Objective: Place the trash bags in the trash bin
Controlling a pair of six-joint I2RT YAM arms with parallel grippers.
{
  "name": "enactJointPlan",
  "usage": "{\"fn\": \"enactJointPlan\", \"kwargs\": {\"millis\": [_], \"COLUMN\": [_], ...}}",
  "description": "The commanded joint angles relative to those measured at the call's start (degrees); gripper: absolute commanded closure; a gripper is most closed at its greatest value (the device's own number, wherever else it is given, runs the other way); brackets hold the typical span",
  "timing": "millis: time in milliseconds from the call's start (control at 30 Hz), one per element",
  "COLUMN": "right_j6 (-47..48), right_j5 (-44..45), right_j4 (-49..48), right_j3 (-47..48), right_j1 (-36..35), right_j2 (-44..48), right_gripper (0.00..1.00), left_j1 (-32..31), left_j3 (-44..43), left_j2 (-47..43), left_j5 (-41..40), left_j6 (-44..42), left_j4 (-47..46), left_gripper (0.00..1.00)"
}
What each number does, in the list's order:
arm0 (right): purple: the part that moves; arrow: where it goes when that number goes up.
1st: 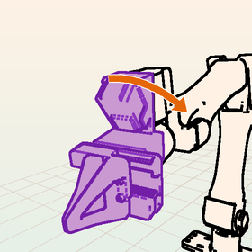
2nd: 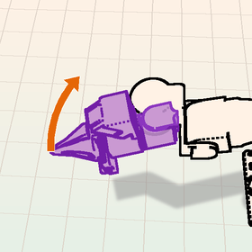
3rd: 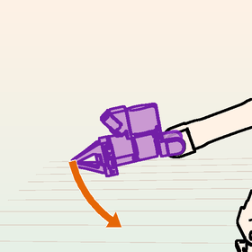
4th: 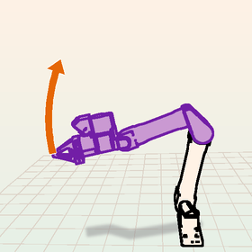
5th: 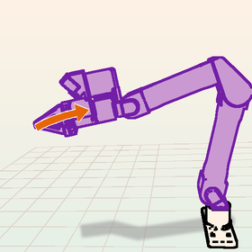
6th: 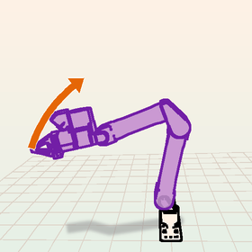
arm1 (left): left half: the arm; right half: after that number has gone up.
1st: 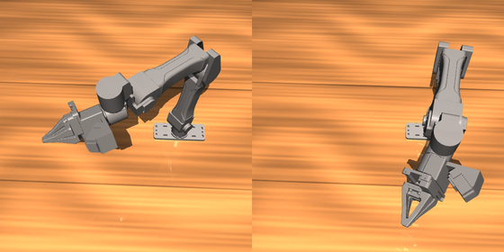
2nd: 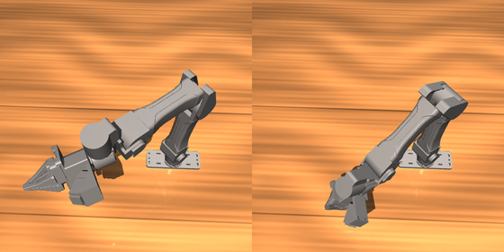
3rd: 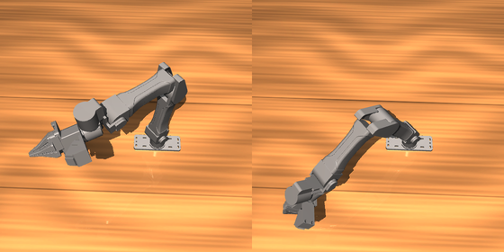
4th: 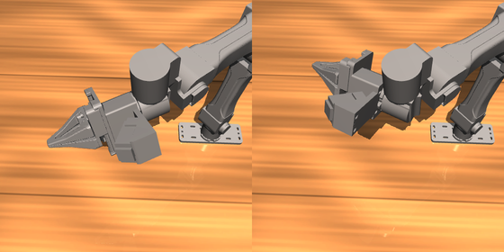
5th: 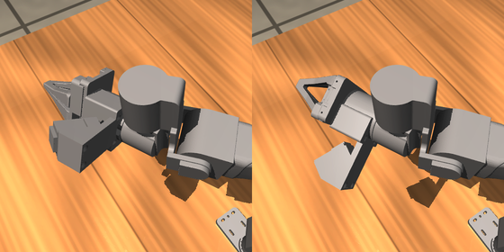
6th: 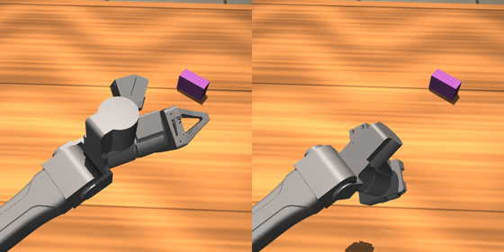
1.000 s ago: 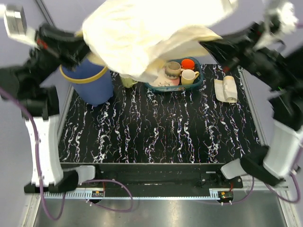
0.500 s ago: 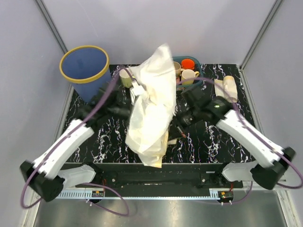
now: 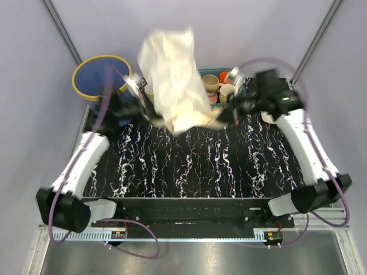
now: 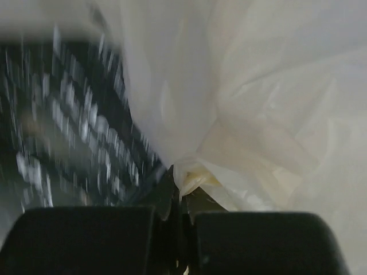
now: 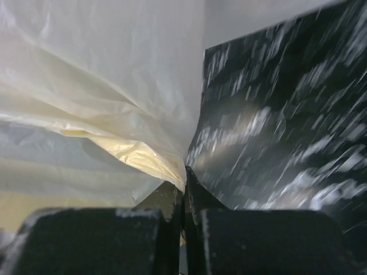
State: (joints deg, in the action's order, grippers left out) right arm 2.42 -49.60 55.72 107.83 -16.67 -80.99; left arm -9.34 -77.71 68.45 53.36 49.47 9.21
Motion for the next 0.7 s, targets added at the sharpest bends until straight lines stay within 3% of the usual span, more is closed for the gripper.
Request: {"fn": "enactJointPlan", "kwargs": {"millis": [0, 33, 100, 133, 167, 200, 233, 267, 333, 467, 500, 567, 667], "right_j6": [10.06, 9.11, 0.69, 0.40, 2.05, 4.33, 7.92, 9.35, 10.68, 9.46, 7.27, 3.49, -0.30], "right_j5": [-8.13, -9.97, -8.24, -2.22, 1.49, 6.49, 17.76, 22.49, 26.56, 20.80, 18.78, 12.71, 4.36], "right_j4": [9.32, 7.92, -0.06, -1.05, -1.23, -0.36, 0.43, 0.52, -1.30, -2.99, -3.86, -5.62, -7.12], "right_j3": [-20.71, -22.91, -19.71, -16.20, -12.16, -3.42, 0.41, 3.58, 9.14, 10.39, 6.21, 0.65, -6.75], "right_j1": [-8.71, -11.78, -12.69, -12.60, -12.51, -12.25, -11.21, -9.80, -1.67, 1.90, 1.90, 1.73, 1.64], "right_j2": [11.09, 13.81, 18.58, 17.72, 16.14, 14.13, 10.36, 8.67, 5.77, 6.37, 7.33, 9.79, 11.38], "right_gripper": [1.00, 1.00, 1.00, 1.00, 1.00, 1.00, 1.00, 1.00, 1.00, 1.00, 1.00, 1.00, 1.00], "left_j1": [-12.52, -16.20, -16.59, -12.84, -9.76, -0.94, 2.72, 5.28, 7.49, 4.61, 2.07, -0.05, -3.75], "left_j3": [18.47, 18.47, 15.16, 9.74, -1.97, -8.44, -13.29, -23.96, -28.80, -20.93, -13.33, -6.34, -3.32], "left_j2": [-7.68, -10.76, -17.54, -15.73, -13.10, -10.12, -4.95, -2.90, 0.27, -1.55, -2.87, -7.26, -8.07], "left_j5": [9.56, 9.74, 8.52, 6.51, 5.18, 5.35, 4.13, 0.72, -6.49, 1.04, 1.39, -2.55, -1.34], "left_j6": [-10.95, -11.24, -6.60, -7.02, -7.11, -6.24, -6.41, -15.80, -22.73, -13.29, -13.70, -13.79, -12.75], "left_j4": [13.38, 11.20, -1.17, -1.74, -0.87, -1.73, -3.66, 0.94, 8.00, 0.73, 0.37, 0.55, 1.16], "left_gripper": [1.00, 1.00, 1.00, 1.00, 1.00, 1.00, 1.00, 1.00, 1.00, 1.00, 1.00, 1.00, 1.00]}}
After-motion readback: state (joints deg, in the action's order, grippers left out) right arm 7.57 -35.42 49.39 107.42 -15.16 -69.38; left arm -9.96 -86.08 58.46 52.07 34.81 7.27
